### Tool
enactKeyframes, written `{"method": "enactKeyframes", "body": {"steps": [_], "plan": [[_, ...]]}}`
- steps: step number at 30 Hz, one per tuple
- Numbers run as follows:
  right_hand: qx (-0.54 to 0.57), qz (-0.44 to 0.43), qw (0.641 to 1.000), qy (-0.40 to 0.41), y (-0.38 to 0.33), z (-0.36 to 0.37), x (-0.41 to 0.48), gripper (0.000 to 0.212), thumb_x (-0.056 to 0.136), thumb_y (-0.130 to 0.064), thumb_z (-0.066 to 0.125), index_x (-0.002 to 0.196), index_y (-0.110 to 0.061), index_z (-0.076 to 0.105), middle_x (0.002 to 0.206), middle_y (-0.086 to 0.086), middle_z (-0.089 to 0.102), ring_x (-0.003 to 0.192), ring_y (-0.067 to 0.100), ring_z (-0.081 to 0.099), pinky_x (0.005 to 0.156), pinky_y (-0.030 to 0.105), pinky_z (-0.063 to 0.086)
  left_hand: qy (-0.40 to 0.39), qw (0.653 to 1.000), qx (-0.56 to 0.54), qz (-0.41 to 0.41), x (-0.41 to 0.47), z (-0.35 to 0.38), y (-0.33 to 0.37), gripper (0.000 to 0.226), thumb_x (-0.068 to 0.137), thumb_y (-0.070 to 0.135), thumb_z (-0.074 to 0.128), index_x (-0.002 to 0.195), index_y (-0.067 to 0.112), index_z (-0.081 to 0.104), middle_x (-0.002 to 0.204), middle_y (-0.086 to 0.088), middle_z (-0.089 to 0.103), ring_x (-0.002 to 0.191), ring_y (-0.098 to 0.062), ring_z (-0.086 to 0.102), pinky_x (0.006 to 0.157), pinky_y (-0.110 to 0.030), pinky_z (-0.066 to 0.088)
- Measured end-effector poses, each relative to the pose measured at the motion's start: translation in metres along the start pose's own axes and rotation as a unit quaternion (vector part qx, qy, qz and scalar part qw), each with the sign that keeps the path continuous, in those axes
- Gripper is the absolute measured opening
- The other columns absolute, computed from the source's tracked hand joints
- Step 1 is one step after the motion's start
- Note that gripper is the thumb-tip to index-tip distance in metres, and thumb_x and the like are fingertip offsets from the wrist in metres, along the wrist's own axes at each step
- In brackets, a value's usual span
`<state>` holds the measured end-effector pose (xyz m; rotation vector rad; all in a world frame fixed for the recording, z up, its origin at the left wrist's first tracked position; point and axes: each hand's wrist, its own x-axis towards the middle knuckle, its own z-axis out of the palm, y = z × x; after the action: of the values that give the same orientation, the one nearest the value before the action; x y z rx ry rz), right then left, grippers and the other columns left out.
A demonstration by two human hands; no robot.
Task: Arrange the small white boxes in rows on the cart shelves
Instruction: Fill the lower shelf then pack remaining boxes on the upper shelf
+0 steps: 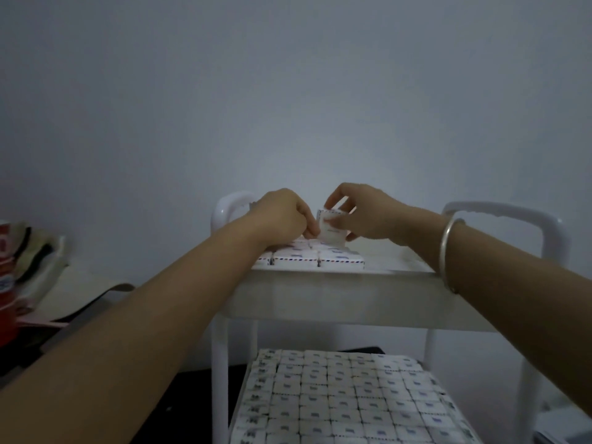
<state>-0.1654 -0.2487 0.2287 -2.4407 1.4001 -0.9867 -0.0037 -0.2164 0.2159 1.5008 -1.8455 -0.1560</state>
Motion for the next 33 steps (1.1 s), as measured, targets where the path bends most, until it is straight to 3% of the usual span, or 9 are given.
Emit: {"method": "enactKeyframes", "body": {"steps": [4,9,14,16,18,20,24,28,33], "plan": [[-0.057,-0.020,0.997,-0.052,-0.002,0.014,0.000,0.019,0.092,-0.019,0.060,0.111,-0.021,0.059,0.108,0.002,0.061,0.082,0.017,0.062,0.070,0.024,0.051,0.047,0.999,-0.003,-0.010,0.000,0.000,-0.001,0.037,0.084,-0.001,0.045,0.074,0.020,0.074,0.082,0.006,0.075,0.041,-0.001,0.053,0.040,-0.015,0.037],[-0.085,-0.001,0.992,-0.089,-0.004,0.017,-0.001,0.023,0.096,-0.015,0.048,0.116,-0.020,0.060,0.119,0.005,0.059,0.100,0.019,0.061,0.082,0.029,0.052,0.082,0.997,0.000,0.006,-0.003,-0.002,0.001,0.040,0.080,0.000,0.044,0.074,0.023,0.075,0.087,0.006,0.074,0.063,-0.011,0.059,0.056,-0.024,0.048],[-0.046,0.026,0.994,-0.094,0.000,0.018,0.000,0.034,0.101,-0.011,0.034,0.118,-0.015,0.063,0.090,-0.002,0.053,0.066,0.009,0.050,0.043,0.009,0.039,0.102,0.992,-0.033,0.062,-0.013,-0.006,0.010,0.043,0.079,-0.003,0.043,0.067,0.029,0.070,0.085,0.009,0.072,0.091,-0.011,0.065,0.087,-0.034,0.053],[-0.073,0.008,0.993,-0.089,0.000,0.017,-0.002,0.034,0.101,-0.012,0.035,0.126,-0.015,0.058,0.106,0.002,0.058,0.078,0.011,0.054,0.061,0.009,0.041,0.112,0.988,-0.054,0.087,-0.026,-0.011,0.013,0.046,0.078,-0.004,0.040,0.070,0.030,0.070,0.081,0.014,0.071,0.090,-0.005,0.065,0.085,-0.028,0.054],[-0.101,-0.007,0.994,-0.045,-0.002,0.014,-0.005,0.032,0.101,-0.017,0.038,0.130,-0.018,0.054,0.130,0.005,0.056,0.108,0.018,0.055,0.085,0.018,0.036,0.134,0.983,-0.054,0.109,-0.045,-0.018,0.012,0.047,0.078,-0.002,0.039,0.070,0.033,0.070,0.076,0.020,0.070,0.085,0.003,0.064,0.077,-0.019,0.051],[-0.116,-0.055,0.991,0.036,-0.012,0.010,-0.013,0.030,0.100,-0.021,0.042,0.126,-0.021,0.056,0.130,0.002,0.059,0.117,0.019,0.054,0.093,0.024,0.037,0.139,0.978,-0.068,0.140,-0.071,-0.025,0.007,0.047,0.081,-0.003,0.041,0.070,0.033,0.069,0.076,0.019,0.070,0.080,0.002,0.065,0.074,-0.018,0.049],[0.039,-0.179,0.974,0.133,-0.053,0.016,-0.054,0.017,0.095,-0.022,0.051,0.102,-0.030,0.064,0.094,-0.011,0.069,0.078,0.006,0.062,0.073,0.019,0.048,0.111,0.974,-0.113,0.163,-0.134,-0.041,-0.019,0.046,0.084,-0.010,0.043,0.074,0.024,0.072,0.078,0.011,0.072,0.077,0.003,0.065,0.064,-0.006,0.044],[0.152,-0.273,0.950,0.017,-0.092,0.059,-0.115,0.011,0.094,-0.019,0.055,0.097,-0.025,0.064,0.074,-0.006,0.065,0.055,0.003,0.055,0.054,0.014,0.041,0.089,0.985,-0.122,0.088,-0.198,-0.049,-0.082,0.043,0.087,-0.016,0.042,0.079,0.013,0.073,0.081,0.003,0.073,0.077,-0.005,0.066,0.065,-0.020,0.053],[0.104,-0.293,0.935,-0.172,-0.113,0.152,-0.158,0.016,0.094,-0.018,0.055,0.106,-0.027,0.061,0.080,-0.010,0.066,0.064,0.007,0.062,0.062,0.027,0.051,0.099,0.980,-0.147,-0.090,-0.281,-0.042,-0.184,0.045,0.090,-0.019,0.042,0.078,0.013,0.071,0.079,0.001,0.074,0.075,-0.005,0.067,0.063,-0.015,0.050]]}}
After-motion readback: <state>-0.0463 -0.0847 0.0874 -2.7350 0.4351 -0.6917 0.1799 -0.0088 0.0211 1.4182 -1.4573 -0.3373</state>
